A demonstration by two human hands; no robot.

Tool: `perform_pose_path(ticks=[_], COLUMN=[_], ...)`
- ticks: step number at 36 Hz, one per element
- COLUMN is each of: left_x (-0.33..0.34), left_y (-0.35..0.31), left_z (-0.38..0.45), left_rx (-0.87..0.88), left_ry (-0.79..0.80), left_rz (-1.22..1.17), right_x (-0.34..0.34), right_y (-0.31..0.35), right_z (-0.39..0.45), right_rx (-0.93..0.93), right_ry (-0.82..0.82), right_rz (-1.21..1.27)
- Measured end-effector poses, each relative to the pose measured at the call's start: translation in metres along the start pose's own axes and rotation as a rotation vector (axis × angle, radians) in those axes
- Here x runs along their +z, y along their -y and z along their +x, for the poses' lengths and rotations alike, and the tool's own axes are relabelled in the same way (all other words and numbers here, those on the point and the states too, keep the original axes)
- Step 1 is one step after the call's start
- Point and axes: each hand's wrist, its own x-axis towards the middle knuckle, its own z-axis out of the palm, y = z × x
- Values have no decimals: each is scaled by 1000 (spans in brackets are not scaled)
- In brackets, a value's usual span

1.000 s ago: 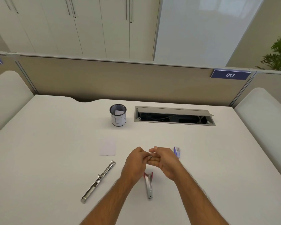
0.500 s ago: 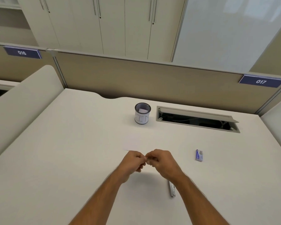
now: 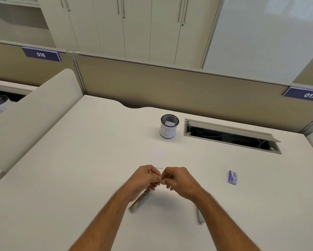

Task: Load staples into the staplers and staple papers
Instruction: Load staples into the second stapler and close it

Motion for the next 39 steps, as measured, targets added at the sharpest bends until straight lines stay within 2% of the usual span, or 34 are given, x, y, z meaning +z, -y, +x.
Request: perform_pose_path(ticks=[5, 9, 11, 14, 16, 18, 24, 27, 33, 39], left_x=[-9, -13, -15, -19, -21, -23, -19, -15, -8, -5], left_y=[3, 4, 5, 11, 17, 25, 49, 54, 67, 70], left_z=[-1, 0, 2, 5, 8, 10, 15, 16, 25, 30], left_rx=[6, 14, 34, 72, 64, 34, -80, -74, 34, 133], left_ry=[1, -9, -122, -399, -489, -474, -282, -216, -278, -317], left_rz=[-18, -60, -33, 34, 141, 259, 598, 723, 913, 985], right_x=[4, 6, 6, 8, 11, 14, 23, 28, 40, 45], right_y=[3, 2, 0, -5, -9, -12, -19, -24, -31, -36], right_z=[5, 10, 13, 15, 17, 19, 26, 30, 37, 41], right_rx=[-42, -95, -118, -142, -145, -140, -127, -132, -199, -272], right_ry=[48, 18, -22, -76, -92, -93, -103, -92, -74, -44], right_rz=[-59, -153, -198, -226, -232, -234, -248, -262, -377, -534])
